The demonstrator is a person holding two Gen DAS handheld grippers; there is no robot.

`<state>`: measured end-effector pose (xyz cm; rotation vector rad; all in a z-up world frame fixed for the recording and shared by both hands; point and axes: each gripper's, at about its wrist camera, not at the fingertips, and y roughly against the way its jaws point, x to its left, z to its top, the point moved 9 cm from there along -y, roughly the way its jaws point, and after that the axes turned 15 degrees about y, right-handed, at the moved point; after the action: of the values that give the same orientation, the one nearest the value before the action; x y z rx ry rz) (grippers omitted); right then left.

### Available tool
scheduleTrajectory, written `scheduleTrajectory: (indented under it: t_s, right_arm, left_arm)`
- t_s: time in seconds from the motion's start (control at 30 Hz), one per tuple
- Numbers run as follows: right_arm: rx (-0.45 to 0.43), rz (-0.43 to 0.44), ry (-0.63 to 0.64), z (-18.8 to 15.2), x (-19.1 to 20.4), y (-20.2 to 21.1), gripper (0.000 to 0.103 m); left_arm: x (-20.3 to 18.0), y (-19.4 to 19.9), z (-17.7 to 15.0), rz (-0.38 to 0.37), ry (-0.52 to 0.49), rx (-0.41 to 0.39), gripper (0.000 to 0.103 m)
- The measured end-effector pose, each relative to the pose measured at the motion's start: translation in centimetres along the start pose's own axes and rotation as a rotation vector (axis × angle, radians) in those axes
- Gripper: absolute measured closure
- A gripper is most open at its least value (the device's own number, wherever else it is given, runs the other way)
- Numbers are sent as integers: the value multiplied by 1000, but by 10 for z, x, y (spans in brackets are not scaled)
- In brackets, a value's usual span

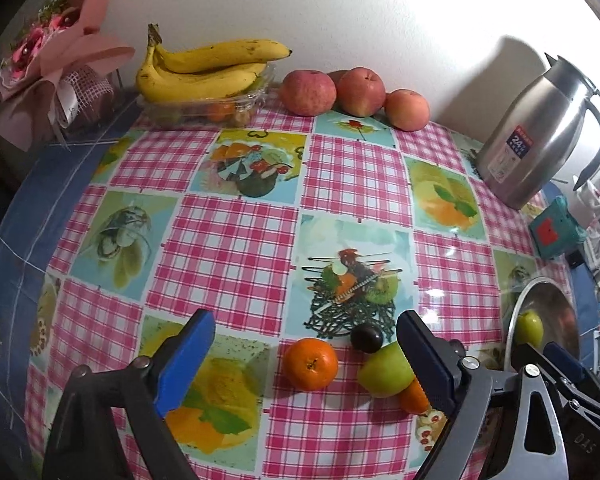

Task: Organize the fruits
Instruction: 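Close the right tool on a dark plum while the left tool approaches a tangerine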

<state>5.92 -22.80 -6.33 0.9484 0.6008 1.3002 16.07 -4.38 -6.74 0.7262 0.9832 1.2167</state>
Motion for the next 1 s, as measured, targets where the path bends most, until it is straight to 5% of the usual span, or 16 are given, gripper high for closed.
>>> scheduleTrajectory:
  t_s: [0.83, 1.0]
  right_arm:
    - [33, -31, 92, 19, 28, -27, 13]
    - [22, -28, 78, 22, 27, -31, 23]
  left_arm:
    - [12, -13, 15, -1, 25, -45, 1]
    - [12, -14, 19, -23, 42, -60, 1]
